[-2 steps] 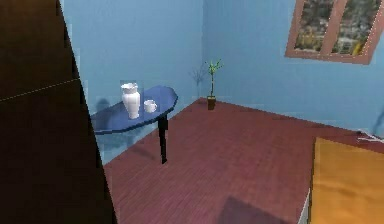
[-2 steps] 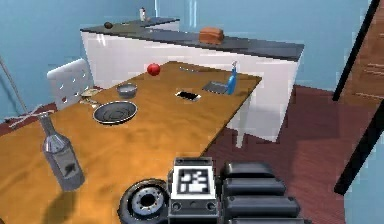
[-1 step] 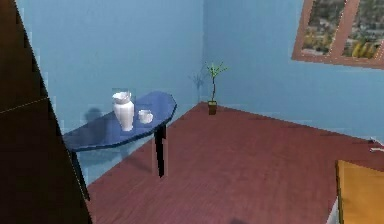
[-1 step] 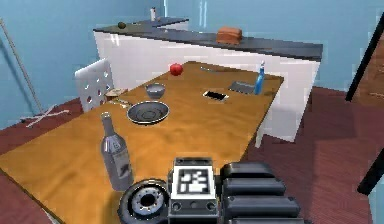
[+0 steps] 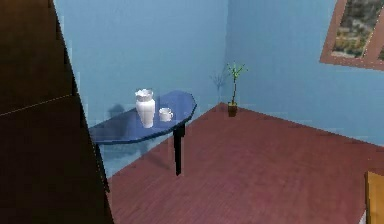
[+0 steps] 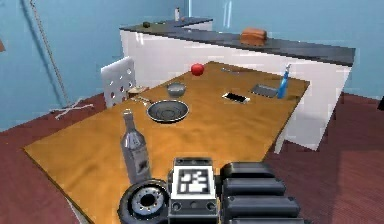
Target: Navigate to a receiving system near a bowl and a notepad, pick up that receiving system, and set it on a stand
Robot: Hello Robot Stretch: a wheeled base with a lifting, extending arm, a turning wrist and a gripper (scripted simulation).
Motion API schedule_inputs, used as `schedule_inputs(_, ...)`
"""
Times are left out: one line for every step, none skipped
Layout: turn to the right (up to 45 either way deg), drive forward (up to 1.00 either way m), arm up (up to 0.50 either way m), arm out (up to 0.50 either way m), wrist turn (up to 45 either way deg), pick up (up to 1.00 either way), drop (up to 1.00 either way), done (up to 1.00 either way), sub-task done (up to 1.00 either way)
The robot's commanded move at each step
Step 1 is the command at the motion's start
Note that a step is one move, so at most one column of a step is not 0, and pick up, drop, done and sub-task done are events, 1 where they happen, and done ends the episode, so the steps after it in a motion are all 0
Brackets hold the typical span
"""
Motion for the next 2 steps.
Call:
schedule_inputs(0.0,1.00,0.00,0.00,0.0,0.00,0.00,0.00,0.00)
schedule_inputs(0.0,0.25,0.00,0.00,0.0,0.00,0.00,0.00,0.00)
